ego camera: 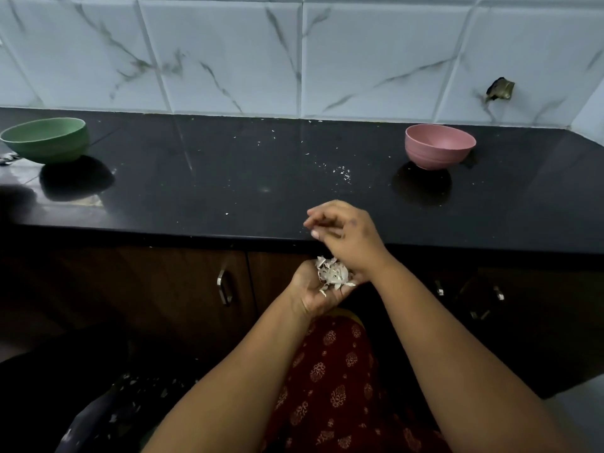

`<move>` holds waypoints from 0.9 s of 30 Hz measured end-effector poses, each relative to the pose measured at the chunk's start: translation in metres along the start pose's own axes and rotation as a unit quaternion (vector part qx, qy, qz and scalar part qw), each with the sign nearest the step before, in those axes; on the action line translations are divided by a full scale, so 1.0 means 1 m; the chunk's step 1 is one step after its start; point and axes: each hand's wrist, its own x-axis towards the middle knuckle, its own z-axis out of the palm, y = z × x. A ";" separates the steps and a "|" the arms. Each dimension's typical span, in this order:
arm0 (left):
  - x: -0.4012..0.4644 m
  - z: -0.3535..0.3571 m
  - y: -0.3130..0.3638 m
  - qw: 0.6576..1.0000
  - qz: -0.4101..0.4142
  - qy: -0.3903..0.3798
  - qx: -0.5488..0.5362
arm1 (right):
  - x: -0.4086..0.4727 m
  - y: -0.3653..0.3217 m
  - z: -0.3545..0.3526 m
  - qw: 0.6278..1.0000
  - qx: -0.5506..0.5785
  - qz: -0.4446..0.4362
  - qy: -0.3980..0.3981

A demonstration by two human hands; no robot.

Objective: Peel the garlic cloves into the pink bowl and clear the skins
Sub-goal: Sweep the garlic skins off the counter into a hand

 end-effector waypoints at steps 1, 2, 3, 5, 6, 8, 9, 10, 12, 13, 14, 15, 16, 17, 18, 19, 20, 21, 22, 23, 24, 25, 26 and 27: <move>0.001 0.000 0.002 1.000 -0.019 0.010 -0.005 | 0.005 -0.002 -0.004 1.000 0.014 0.011 0.014; 0.001 0.000 0.003 0.999 -0.040 0.013 -0.020 | 0.009 -0.002 -0.008 0.999 0.000 0.010 0.031; 0.002 -0.002 0.002 0.998 -0.057 0.015 -0.035 | 0.013 0.001 -0.011 0.998 -0.036 -0.001 0.053; 0.007 -0.006 0.005 0.995 -0.077 0.005 -0.069 | 0.024 0.012 -0.019 0.983 -0.151 -0.017 0.098; 0.008 -0.007 0.005 0.994 -0.080 0.010 -0.079 | 0.031 0.021 -0.024 0.973 -0.203 -0.005 0.112; 0.007 -0.008 0.004 0.994 -0.076 0.019 -0.078 | 0.045 0.040 -0.040 0.955 -0.265 0.068 0.113; 0.007 -0.008 0.005 0.994 -0.077 0.020 -0.080 | 0.051 0.049 -0.049 0.944 -0.291 0.117 0.107; 0.006 -0.007 0.007 0.993 -0.078 0.016 -0.087 | 0.057 0.058 -0.058 0.924 -0.330 0.162 0.103; 0.000 -0.006 0.011 0.993 -0.072 0.010 -0.093 | 0.063 0.071 -0.073 0.872 -0.420 0.241 0.068; -0.002 -0.005 0.013 0.993 -0.070 0.004 -0.093 | 0.066 0.076 -0.076 0.851 -0.444 0.277 0.036; -0.002 -0.005 0.014 0.993 -0.070 0.001 -0.091 | 0.069 0.078 -0.078 0.838 -0.452 0.306 -0.002; -0.001 -0.005 0.016 0.994 -0.069 0.002 -0.087 | 0.074 0.079 -0.079 0.833 -0.450 0.320 -0.038; -0.001 -0.004 0.016 0.994 -0.069 0.002 -0.085 | 0.079 0.079 -0.079 0.831 -0.448 0.323 -0.067; -0.001 -0.004 0.015 0.994 -0.069 0.001 -0.082 | 0.085 0.080 -0.079 0.830 -0.449 0.318 -0.088; -0.001 -0.004 0.015 0.995 -0.067 0.000 -0.077 | 0.090 0.080 -0.079 0.831 -0.450 0.311 -0.100; 0.000 -0.004 0.014 0.995 -0.064 -0.001 -0.075 | 0.095 0.079 -0.079 0.831 -0.451 0.307 -0.107; 0.000 -0.004 0.014 0.996 -0.062 -0.002 -0.071 | 0.100 0.080 -0.078 0.831 -0.452 0.306 -0.108; 0.000 -0.004 0.014 0.996 -0.061 -0.004 -0.070 | 0.105 0.081 -0.076 0.830 -0.454 0.307 -0.108; 0.000 -0.004 0.015 0.996 -0.062 -0.004 -0.071 | 0.110 0.082 -0.074 0.829 -0.454 0.309 -0.112; 0.000 -0.003 0.015 0.995 -0.064 -0.001 -0.072 | 0.116 0.081 -0.071 0.829 -0.452 0.309 -0.117; 0.001 -0.004 0.015 0.995 -0.062 0.001 -0.072 | 0.121 0.082 -0.067 0.830 -0.451 0.305 -0.123; 0.002 -0.004 0.017 0.995 -0.059 0.001 -0.075 | 0.128 0.082 -0.063 0.831 -0.451 0.299 -0.128; 0.003 -0.005 0.017 0.995 -0.062 0.001 -0.083 | 0.131 0.083 -0.061 0.833 -0.449 0.296 -0.131; 0.003 -0.006 0.018 0.994 -0.066 0.000 -0.091 | 0.136 0.083 -0.058 0.834 -0.448 0.292 -0.134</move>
